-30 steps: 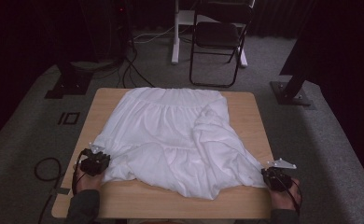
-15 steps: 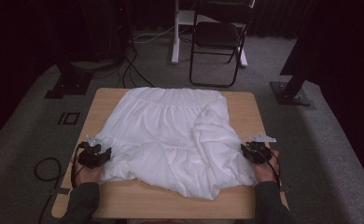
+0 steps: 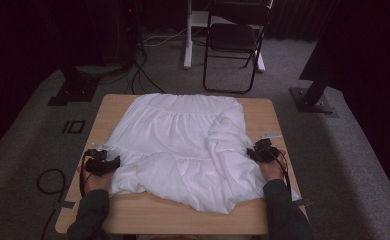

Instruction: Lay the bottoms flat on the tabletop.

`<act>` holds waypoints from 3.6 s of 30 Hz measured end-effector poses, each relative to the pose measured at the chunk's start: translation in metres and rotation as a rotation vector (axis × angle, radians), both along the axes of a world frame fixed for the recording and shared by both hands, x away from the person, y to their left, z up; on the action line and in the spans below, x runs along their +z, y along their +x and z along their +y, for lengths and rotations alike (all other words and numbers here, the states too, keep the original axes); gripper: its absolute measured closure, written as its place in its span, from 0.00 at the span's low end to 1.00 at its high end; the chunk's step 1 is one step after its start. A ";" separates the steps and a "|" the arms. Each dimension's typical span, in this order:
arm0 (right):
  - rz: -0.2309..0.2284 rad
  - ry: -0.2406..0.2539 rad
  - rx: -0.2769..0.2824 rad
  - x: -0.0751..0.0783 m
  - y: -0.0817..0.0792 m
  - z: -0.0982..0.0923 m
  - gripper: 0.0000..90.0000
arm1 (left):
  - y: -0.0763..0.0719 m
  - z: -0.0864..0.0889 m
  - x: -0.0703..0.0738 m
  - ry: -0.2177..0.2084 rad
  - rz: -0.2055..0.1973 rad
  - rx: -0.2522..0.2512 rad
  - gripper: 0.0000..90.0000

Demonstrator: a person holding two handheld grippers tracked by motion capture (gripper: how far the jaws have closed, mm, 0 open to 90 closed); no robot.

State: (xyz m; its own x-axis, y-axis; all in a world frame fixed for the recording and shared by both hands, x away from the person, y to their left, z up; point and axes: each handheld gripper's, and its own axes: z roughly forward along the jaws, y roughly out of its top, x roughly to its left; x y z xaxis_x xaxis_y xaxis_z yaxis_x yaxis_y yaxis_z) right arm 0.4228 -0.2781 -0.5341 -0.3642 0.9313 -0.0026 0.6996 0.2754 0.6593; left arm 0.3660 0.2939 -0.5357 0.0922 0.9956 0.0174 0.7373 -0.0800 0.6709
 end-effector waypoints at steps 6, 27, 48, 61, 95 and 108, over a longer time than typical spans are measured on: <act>0.009 -0.085 -0.031 0.003 -0.013 -0.003 0.96 | -0.001 -0.001 0.003 -0.001 0.013 -0.011 0.68; 0.027 -0.172 -0.332 0.006 -0.112 -0.101 0.96 | -0.004 -0.001 0.006 0.054 0.035 -0.030 0.91; -0.199 -0.043 0.050 0.050 -0.110 -0.010 0.70 | -0.066 -0.015 0.041 -0.031 -0.076 -0.125 0.63; -0.176 -0.053 0.106 0.035 -0.154 -0.010 0.57 | -0.124 -0.022 0.028 -0.042 -0.024 -0.181 0.56; -0.118 -0.013 0.048 0.049 -0.183 -0.056 0.93 | -0.119 0.014 0.070 -0.051 -0.101 -0.084 0.93; -0.140 0.012 0.047 0.060 -0.194 -0.065 0.88 | -0.135 0.021 0.066 -0.039 -0.079 -0.063 0.90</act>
